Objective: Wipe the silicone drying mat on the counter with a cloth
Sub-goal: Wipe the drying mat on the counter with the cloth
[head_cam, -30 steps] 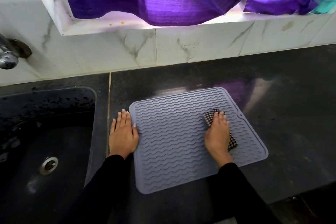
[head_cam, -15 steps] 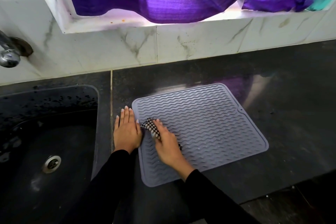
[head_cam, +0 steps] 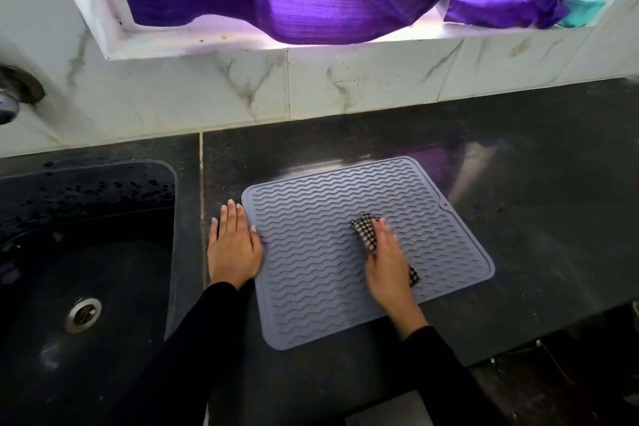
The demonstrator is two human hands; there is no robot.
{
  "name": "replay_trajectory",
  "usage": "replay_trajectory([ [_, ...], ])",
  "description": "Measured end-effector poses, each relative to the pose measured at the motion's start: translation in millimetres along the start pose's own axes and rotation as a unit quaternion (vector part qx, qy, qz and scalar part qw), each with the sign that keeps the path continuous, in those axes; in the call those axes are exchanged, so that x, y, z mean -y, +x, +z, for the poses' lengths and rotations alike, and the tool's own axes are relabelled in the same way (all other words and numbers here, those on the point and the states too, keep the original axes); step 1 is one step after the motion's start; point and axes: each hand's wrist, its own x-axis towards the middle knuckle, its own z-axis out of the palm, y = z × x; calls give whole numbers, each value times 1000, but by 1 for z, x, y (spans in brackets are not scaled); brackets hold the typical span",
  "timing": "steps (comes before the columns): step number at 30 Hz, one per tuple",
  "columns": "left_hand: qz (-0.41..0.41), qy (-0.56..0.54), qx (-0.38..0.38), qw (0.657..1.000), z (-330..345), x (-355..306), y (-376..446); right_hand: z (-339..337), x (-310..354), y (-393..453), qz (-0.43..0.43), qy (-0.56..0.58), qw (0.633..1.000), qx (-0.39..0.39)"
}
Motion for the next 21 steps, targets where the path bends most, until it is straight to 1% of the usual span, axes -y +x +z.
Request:
replay_trajectory([
  [5,1,-1,-4,1000,-1,-1,-1,23,29,-7,-68,9,997,27],
  [11,-1,-2,-3,1000,-1,-1,1,45,65,-26,-118,95,984,91],
  [15,6,-9,10,1000,-3,2,0,58,81,-45,-102,220,961,132],
  [17,10,-28,18,999,-5,4,2,55,80,-50,-84,256,950,158],
  [20,11,-81,47,996,-13,8,6,29,74,-45,-117,175,967,145],
  [21,12,-95,63,993,-16,11,7,20,68,-41,-106,183,968,138],
])
